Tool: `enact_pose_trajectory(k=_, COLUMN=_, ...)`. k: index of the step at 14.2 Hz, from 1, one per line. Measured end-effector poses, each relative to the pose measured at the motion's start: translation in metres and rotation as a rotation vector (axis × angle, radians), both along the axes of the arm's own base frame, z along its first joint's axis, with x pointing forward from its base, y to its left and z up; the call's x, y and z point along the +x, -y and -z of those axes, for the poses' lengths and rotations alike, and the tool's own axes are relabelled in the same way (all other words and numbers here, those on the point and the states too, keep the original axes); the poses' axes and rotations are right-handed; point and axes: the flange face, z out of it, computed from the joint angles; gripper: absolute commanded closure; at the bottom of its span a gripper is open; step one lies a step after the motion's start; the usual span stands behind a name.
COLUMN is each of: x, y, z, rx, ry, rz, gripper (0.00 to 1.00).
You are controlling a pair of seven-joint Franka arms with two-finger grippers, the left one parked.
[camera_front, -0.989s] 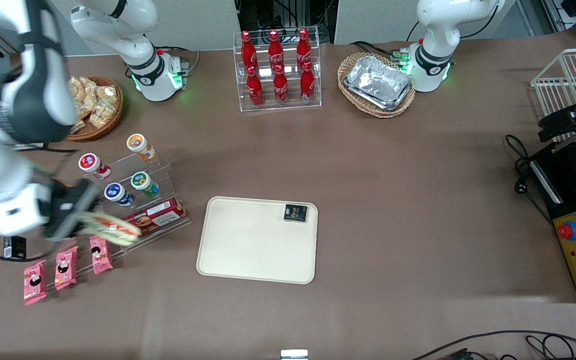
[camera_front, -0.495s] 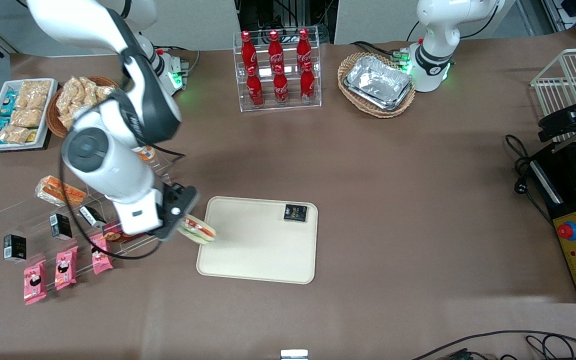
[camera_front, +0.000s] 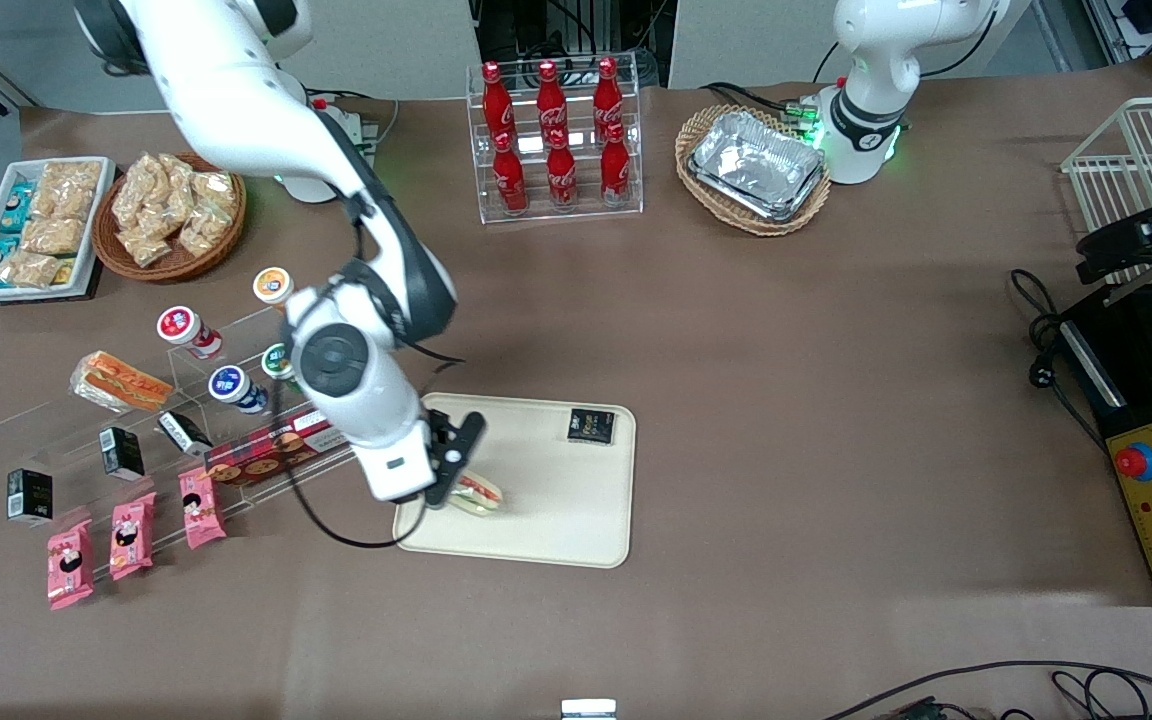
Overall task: Place sandwich on tray
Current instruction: 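Lift the sandwich and carry it with the right gripper to the cream tray, then lower the sandwich onto the tray and open the right gripper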
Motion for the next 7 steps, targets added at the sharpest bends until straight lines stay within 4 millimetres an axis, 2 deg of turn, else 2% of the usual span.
enact_pose_trajectory(k=3, x=0.009, y=-0.024, z=0.033, rx=-0.007, ry=0.031, rz=-0.029, gripper=0.94)
enact_pose_trajectory(k=7, x=0.022, y=-0.030, z=0.073, rx=-0.027, ry=0.078, rz=-0.098, gripper=0.94)
